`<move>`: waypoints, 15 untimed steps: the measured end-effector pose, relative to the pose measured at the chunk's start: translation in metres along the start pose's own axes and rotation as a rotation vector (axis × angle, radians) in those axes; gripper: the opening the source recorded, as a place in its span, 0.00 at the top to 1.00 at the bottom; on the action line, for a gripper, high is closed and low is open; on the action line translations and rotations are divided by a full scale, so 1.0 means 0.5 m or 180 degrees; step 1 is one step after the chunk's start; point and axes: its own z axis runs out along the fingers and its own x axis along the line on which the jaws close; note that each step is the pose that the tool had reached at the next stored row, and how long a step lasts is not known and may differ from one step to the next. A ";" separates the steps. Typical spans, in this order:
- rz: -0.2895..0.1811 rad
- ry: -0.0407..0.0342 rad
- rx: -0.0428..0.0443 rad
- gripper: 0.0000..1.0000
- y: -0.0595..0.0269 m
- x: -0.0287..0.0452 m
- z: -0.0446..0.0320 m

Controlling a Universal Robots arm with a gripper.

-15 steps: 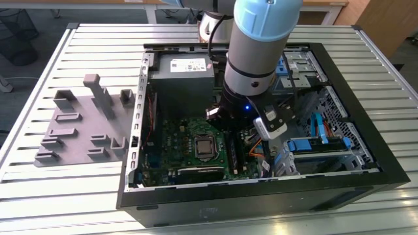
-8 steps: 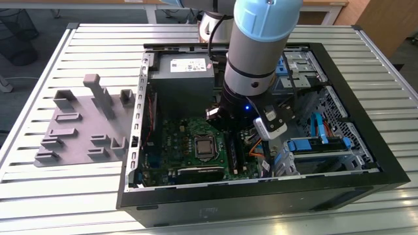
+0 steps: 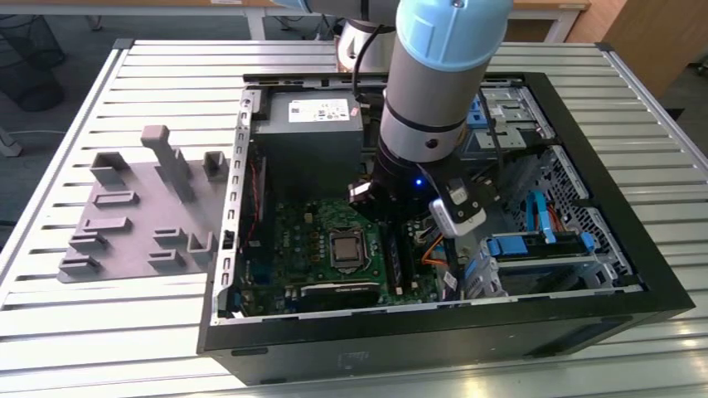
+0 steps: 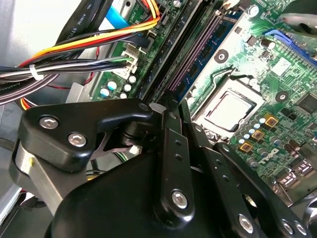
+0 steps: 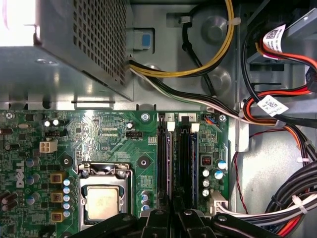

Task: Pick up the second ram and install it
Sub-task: 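Insert the second ram into the second slot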

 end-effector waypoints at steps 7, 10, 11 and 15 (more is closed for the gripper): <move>0.0000 0.0000 0.0000 0.86 0.002 0.000 0.000; 0.0000 0.0000 0.0000 0.86 0.002 0.000 0.000; 0.0000 0.0000 0.0000 0.86 0.002 0.000 0.000; 0.0001 0.0000 0.0000 0.86 0.000 0.000 0.000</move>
